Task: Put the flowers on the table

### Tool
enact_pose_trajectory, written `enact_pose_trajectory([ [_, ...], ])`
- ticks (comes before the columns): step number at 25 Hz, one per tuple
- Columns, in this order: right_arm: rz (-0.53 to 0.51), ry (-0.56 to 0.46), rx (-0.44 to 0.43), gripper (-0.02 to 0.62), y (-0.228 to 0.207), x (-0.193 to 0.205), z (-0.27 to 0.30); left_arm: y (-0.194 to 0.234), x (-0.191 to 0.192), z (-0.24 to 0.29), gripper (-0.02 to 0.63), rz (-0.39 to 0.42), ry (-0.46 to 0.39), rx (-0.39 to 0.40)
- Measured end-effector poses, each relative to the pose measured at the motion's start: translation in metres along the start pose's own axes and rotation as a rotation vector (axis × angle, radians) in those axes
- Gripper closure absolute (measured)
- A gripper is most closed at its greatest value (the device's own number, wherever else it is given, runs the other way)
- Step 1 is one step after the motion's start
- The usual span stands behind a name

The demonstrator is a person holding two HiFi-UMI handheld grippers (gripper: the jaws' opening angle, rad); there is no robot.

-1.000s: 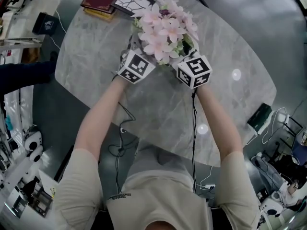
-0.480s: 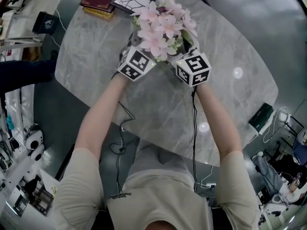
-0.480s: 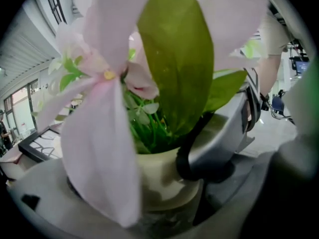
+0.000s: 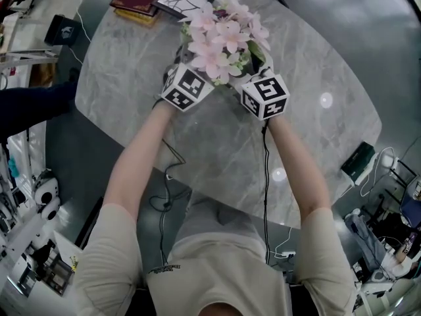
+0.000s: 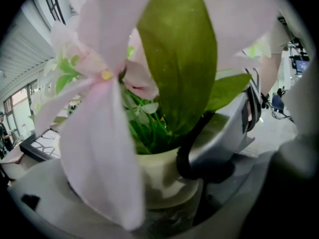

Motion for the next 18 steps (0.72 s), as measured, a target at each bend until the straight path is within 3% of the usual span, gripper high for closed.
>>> enact_pose_trajectory([
  [18, -0.026, 0.006, 0.002, 0.075, 0.0, 0.002, -0.006, -0.003, 0.0, -0.014, 0.11, -0.051, -0.016, -0.007],
])
Point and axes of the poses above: the fingertips, and each gripper's own axes: z forward along the fingers, y to its left, x out of its underside, the point moved 1 cm from there along -z, backward along the fingers, and after that the axes turned 5 degrees about -y, right-handed, at the moved point
